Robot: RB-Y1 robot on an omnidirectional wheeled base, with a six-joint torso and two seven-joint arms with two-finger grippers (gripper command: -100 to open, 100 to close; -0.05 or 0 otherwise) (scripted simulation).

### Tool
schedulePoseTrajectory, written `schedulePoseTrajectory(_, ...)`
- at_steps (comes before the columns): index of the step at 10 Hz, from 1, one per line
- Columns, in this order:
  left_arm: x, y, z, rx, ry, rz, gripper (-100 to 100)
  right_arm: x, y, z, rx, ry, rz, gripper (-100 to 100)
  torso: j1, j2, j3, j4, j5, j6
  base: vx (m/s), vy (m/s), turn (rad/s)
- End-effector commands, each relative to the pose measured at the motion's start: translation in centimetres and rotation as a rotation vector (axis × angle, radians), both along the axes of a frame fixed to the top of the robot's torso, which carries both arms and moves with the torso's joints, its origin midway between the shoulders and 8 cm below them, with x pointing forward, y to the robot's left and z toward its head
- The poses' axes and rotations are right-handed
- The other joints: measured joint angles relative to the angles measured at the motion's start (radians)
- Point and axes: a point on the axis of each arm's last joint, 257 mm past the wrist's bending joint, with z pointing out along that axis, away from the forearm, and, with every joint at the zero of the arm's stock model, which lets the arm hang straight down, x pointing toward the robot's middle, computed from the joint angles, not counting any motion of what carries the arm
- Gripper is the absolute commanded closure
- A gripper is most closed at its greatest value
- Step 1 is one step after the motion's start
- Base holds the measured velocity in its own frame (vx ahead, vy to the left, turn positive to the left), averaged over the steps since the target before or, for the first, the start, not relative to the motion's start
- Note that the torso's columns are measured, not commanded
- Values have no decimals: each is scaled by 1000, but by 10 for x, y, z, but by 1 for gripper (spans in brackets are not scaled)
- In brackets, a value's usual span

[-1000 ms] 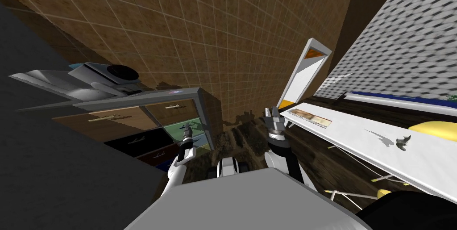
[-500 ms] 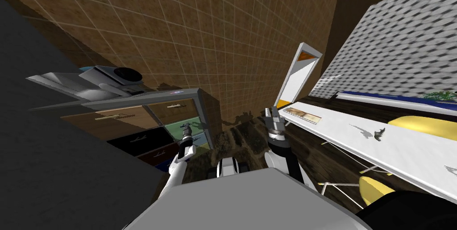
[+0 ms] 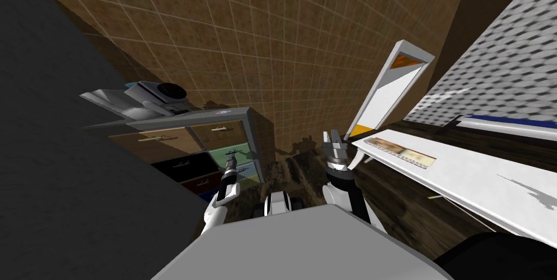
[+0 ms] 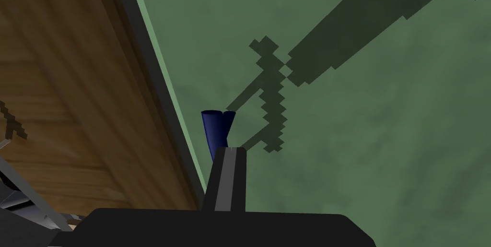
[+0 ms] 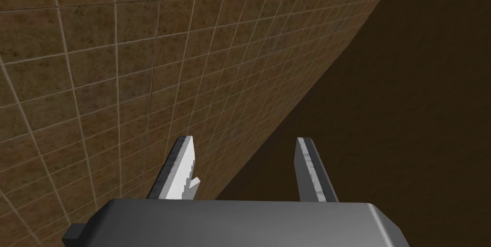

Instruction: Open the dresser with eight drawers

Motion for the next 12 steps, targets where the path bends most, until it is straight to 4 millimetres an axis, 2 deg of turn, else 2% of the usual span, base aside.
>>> schedulePoseTrajectory(1,-11,-22,0,4,-1,-51,100,0,0,0,0,0,0,0,-3,3,1,0,-1,0,115,1,198)
schedulePoseTrajectory(3,-20,-39,0,4,-4,-84,100,0,0,0,0,0,0,0,-2,0,0,0,-1,-1,148,-9,252)
schedulePoseTrajectory(4,-27,-53,1,-1,-7,-113,100,0,0,0,0,0,0,0,-2,2,1,-1,0,2,80,0,172)
schedulePoseTrajectory(5,-29,-56,-1,-1,-4,-118,100,0,0,0,0,0,0,0,-1,3,2,0,0,1,67,-6,102)
schedulePoseTrajectory(9,-56,-105,3,-34,-15,-210,100,0,0,0,0,0,0,0,-4,6,3,1,-1,0,110,-22,248)
schedulePoseTrajectory(10,-59,-108,0,-37,-7,-215,100,0,0,0,0,0,0,0,-4,7,4,1,-1,0,74,-18,-23)
schedulePoseTrajectory(11,-55,-104,0,-33,-8,-208,100,0,0,0,0,0,0,0,-3,8,5,2,-1,-1,28,-5,-4)
schedulePoseTrajectory(12,-54,-96,3,0,-3,-221,-100,0,0,0,0,0,0,0,-2,10,5,2,-1,-1,0,0,0)
